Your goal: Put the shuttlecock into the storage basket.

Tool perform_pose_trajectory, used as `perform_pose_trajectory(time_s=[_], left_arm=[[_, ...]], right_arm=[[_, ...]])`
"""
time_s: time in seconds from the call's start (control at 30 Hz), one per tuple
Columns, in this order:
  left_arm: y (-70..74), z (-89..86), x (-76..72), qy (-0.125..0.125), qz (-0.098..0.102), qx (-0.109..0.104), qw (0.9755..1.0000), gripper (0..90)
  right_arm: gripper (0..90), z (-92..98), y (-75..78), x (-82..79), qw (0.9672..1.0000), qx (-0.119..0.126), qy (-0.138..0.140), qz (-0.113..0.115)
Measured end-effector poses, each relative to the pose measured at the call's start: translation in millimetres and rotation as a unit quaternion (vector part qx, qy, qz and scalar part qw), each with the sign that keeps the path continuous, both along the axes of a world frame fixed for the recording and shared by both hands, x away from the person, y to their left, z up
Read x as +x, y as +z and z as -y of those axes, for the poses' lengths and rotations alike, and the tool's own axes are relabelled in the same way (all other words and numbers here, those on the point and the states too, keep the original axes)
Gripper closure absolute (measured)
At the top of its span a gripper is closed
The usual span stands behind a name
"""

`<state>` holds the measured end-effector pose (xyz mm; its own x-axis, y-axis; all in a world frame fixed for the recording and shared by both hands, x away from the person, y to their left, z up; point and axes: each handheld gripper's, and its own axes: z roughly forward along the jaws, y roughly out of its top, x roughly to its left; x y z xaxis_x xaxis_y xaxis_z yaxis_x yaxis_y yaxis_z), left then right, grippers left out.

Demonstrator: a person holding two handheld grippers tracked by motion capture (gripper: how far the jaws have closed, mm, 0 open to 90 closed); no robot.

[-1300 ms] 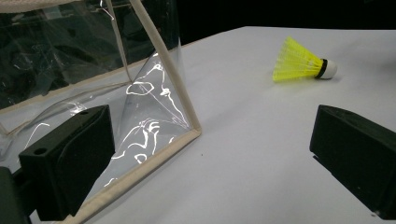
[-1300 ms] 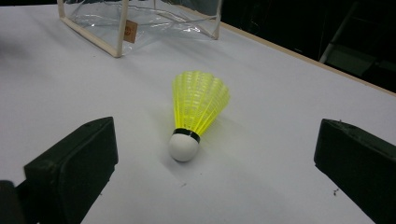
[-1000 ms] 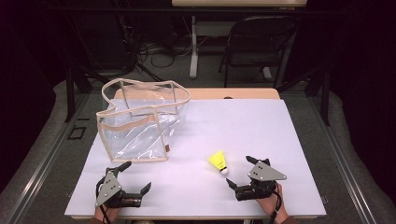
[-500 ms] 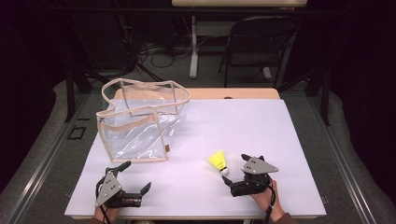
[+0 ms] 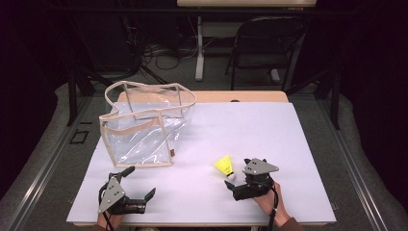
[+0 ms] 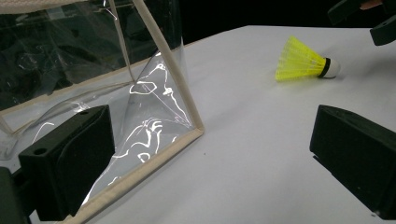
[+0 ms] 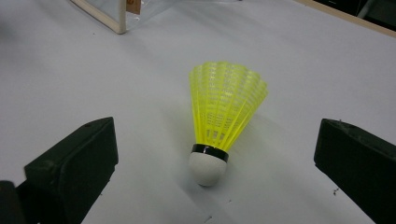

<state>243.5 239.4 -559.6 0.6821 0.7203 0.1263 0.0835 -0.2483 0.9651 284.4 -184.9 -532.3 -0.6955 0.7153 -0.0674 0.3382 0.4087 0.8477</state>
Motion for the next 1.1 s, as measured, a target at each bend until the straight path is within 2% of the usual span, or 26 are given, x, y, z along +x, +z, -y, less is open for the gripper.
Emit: perform_pose_trajectory(time_s=[0.27,0.5,0.7,0.8,1.0,1.1], left_arm=[[0.1,-0.1,0.0,0.000,0.001,0.001,1.0000,0.0],[-0.1,0.1,0.2,0.001,0.001,0.000,1.0000,0.0],[-0.4,0.2,0.5,0.001,-0.001,0.000,1.0000,0.0],[-0.4,0.4,0.7,0.001,-0.002,0.001,1.0000,0.0],[-0.4,0.1,0.5,0.001,-0.002,0.001,1.0000,0.0],[-0.3,0.4,0.4,0.001,-0.002,0.001,1.0000,0.0]], right_arm=[[0.0,-4.8,2.6,2.0,1.0000,-0.006,-0.006,-0.005],[1.3,-9.8,5.9,6.6,0.9995,-0.007,-0.021,-0.021],[3.2,-14.8,6.0,9.5,0.9988,-0.017,-0.032,-0.034],[4.7,-18.6,5.5,13.3,0.9975,-0.031,-0.041,-0.048],[7.9,-22.9,4.0,15.6,0.9959,-0.041,-0.047,-0.066],[13.6,-25.3,3.2,16.6,0.9942,-0.048,-0.056,-0.078]])
